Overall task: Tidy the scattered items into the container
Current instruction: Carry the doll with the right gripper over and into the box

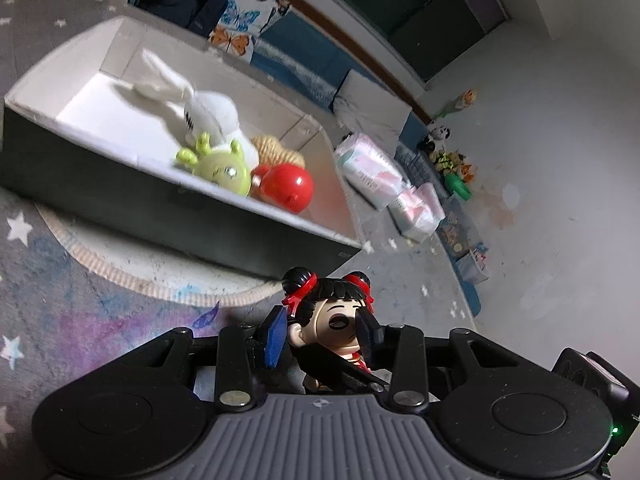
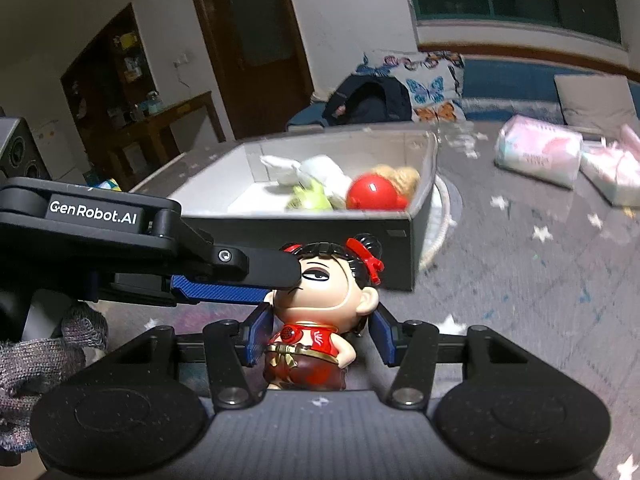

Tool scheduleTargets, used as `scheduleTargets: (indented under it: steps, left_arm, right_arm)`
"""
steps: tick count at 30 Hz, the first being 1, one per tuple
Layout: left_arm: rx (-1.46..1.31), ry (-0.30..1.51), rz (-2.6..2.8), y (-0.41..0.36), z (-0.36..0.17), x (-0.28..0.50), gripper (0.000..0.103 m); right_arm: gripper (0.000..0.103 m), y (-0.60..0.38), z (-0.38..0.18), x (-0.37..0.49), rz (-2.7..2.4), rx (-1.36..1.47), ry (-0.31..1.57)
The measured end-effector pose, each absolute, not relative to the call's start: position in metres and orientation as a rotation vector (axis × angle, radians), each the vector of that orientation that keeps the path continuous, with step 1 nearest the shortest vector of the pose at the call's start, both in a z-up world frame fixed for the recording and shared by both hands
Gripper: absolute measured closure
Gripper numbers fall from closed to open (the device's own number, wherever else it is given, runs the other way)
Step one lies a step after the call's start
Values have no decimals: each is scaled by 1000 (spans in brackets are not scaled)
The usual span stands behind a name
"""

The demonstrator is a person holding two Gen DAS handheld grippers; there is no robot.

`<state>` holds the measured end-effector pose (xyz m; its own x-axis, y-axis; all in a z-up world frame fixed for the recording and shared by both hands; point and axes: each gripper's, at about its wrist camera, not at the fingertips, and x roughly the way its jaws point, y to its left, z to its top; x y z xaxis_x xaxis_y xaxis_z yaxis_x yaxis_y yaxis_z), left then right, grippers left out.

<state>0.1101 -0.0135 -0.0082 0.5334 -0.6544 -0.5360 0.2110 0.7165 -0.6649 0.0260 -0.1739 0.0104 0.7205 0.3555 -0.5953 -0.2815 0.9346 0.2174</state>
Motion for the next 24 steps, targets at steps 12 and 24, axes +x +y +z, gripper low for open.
scheduleTargets:
  steps: [12,24]
  left_arm:
    - [-578,719,-467,24,42,144,63]
    - [-614,752,-339,63,29,213,63]
  right_arm:
    - [50,-141,58,84,458,49,588]
    - [50,-108,44,177,553,107,689]
